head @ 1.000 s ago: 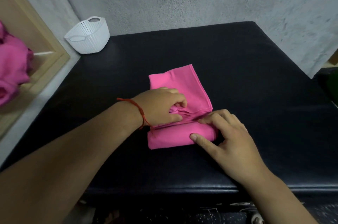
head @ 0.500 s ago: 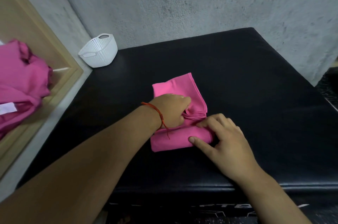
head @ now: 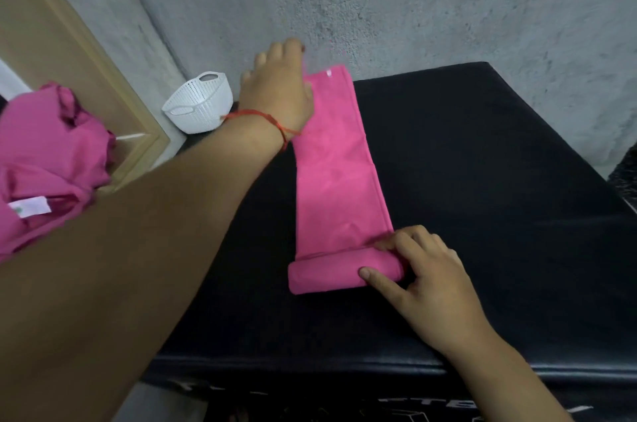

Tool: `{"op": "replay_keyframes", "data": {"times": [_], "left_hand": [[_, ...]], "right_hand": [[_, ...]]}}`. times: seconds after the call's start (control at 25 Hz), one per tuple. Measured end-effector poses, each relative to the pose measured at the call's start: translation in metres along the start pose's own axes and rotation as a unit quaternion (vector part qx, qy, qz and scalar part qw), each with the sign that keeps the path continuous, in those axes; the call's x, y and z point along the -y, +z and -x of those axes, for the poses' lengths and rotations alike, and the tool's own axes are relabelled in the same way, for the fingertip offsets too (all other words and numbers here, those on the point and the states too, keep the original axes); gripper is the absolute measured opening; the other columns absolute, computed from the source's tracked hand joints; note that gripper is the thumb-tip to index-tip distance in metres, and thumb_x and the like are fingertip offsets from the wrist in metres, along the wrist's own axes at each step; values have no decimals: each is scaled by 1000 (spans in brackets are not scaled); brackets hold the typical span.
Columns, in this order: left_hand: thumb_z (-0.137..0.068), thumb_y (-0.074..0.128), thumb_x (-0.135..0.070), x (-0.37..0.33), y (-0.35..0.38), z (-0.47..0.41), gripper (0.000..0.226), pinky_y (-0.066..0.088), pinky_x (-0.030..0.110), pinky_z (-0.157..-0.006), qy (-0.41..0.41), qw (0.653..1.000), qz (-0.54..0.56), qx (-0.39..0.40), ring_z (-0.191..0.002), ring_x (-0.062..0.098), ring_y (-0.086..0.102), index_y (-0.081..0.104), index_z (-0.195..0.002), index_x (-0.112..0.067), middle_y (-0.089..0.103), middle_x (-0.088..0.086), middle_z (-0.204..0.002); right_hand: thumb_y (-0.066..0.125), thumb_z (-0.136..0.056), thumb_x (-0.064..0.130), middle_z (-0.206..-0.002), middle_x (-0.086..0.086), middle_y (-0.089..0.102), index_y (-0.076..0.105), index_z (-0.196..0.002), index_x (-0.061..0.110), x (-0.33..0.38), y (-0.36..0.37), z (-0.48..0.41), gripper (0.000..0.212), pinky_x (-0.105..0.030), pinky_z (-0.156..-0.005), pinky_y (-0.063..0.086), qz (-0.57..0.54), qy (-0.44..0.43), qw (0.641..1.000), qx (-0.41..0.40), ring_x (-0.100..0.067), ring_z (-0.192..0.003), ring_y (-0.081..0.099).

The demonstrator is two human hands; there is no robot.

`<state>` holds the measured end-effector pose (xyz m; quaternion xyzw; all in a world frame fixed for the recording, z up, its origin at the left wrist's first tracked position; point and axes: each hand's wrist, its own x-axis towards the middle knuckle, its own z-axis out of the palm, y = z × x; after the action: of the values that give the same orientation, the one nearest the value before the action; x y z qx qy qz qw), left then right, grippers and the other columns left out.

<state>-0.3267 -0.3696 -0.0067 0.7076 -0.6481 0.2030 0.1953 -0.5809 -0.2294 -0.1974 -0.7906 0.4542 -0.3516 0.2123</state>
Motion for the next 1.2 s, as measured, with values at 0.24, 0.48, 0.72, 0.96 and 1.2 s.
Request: {"op": "replay_keyframes", "data": {"times": [0.24, 0.48, 0.72, 0.96, 1.2], "left_hand": [[-95, 61, -33, 3, 27, 43, 46, 43, 51, -101, 51, 996, -28, 75, -128, 30, 50, 49, -139, -21, 55, 3, -138], [-98, 62, -30, 11, 30, 128, 27, 47, 40, -104, 49, 966, 209, 145, -117, 18, 56, 62, -124, -23, 61, -9, -123], [-99, 67, -16, 0, 25, 226, 14, 51, 26, -94, -21, 909, 386, 155, -107, 9, 67, 75, -104, -27, 70, -14, -106], [-83, 85, -11, 14, 19, 261, 34, 46, 24, -104, 1, 902, 409, 140, -122, 17, 64, 74, -110, -28, 67, -11, -121], [-77, 91, -27, 41, 34, 265, 50, 43, 21, -106, 8, 923, 361, 134, -121, 15, 61, 72, -123, -34, 60, -16, -124]], "right_hand": [[68, -89, 69, -116, 25, 54, 63, -116, 48, 2, 0, 0, 35, -34, -94, 41, -1, 4, 1000, -1, -4, -106, 54], [66, -89, 71, -115, 25, 54, 62, -116, 49, 5, -2, -2, 36, -34, -95, 41, -10, 11, 1000, 2, -4, -106, 54], [67, -89, 71, -115, 26, 55, 63, -116, 47, 6, -1, -1, 36, -33, -97, 40, -9, 27, 1000, 1, -3, -108, 55], [72, -88, 67, -117, 23, 59, 64, -113, 46, 8, -2, -2, 34, -36, -100, 43, -20, 41, 999, 1, -4, -111, 58], [73, -88, 64, -117, 21, 61, 64, -111, 44, 11, -1, -3, 31, -45, -99, 48, -23, 55, 998, -2, -5, -108, 61]]}}
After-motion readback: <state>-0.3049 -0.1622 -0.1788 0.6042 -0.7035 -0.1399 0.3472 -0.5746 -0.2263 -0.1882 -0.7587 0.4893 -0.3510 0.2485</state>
